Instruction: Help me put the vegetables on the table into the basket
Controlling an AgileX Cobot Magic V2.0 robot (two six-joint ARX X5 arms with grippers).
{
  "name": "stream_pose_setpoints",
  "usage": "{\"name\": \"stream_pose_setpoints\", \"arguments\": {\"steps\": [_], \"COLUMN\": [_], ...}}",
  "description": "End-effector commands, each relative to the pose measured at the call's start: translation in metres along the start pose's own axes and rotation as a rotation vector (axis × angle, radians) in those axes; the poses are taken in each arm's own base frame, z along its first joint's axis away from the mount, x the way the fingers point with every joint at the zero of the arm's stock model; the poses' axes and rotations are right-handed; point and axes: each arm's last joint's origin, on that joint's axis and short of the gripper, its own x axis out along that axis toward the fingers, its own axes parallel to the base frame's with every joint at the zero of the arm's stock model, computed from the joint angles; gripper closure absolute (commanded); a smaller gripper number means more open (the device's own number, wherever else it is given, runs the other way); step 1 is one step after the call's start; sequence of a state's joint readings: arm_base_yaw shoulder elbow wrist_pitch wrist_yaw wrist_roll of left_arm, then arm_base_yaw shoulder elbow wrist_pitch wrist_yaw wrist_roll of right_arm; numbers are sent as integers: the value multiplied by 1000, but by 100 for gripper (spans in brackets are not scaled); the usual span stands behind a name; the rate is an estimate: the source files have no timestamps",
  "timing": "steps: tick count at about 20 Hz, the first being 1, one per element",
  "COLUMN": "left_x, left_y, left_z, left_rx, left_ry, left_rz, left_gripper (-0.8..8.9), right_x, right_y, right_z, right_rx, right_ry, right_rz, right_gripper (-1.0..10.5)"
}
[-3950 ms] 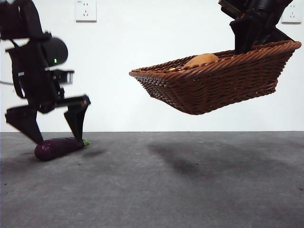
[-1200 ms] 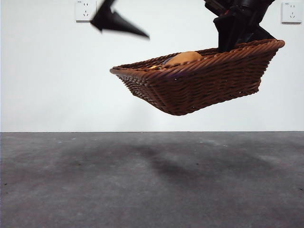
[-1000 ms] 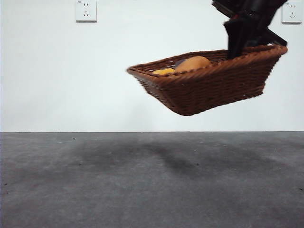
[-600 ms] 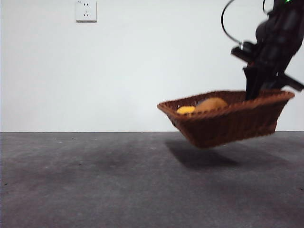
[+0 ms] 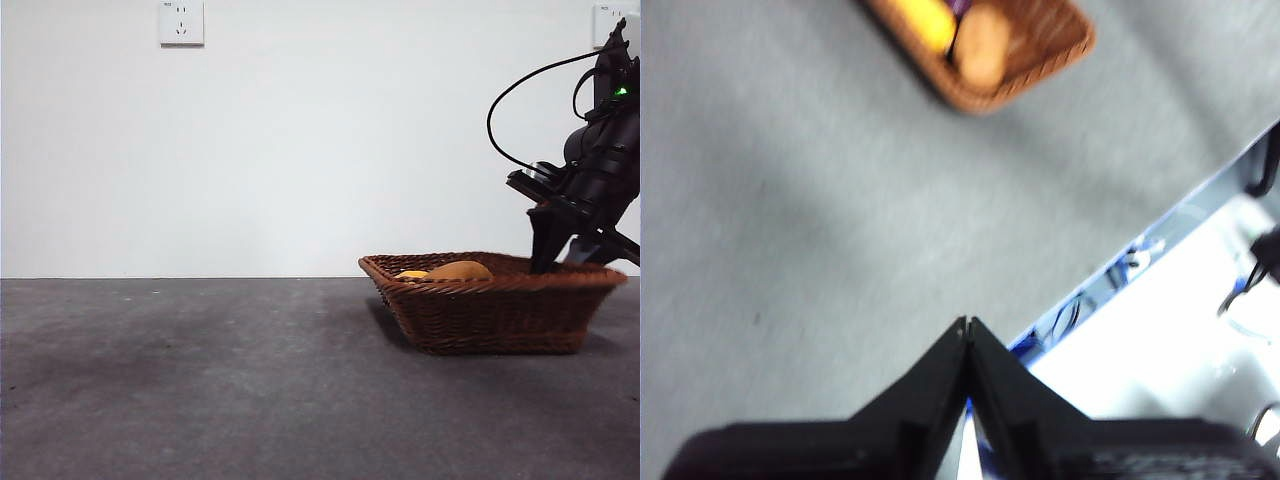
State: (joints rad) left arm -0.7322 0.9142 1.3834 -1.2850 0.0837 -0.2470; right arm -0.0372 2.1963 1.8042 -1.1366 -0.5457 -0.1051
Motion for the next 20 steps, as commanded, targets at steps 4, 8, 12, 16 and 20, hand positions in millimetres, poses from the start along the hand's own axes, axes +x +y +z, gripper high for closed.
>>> {"name": "stream_pose_setpoints", "arguments": {"steps": [4, 8, 12, 16, 20], "left_x": [-8, -17, -24, -28, -28], "left_y": [2, 2, 3, 3, 5], "left_z": [-10, -15, -20, -23, -23], "left_rx": [7, 54, 93, 102, 80], "left_ry": [2, -31, -57, -72, -81], "left_rz": [4, -3, -7, -10, 35], "left_gripper": [816, 816, 816, 816, 816], "right_x": [-21, -92, -170, -211, -236], "right_y": [7, 51, 116, 167, 201], "right_z": [-13, -43, -107, -174, -242], "right_rx": [38, -8, -115, -258, -352], "right_ry": [50, -79, -281, -452, -598], "right_rz": [-189, -274, -292, -284, -236], "right_gripper": [285, 290, 518, 957, 956]}}
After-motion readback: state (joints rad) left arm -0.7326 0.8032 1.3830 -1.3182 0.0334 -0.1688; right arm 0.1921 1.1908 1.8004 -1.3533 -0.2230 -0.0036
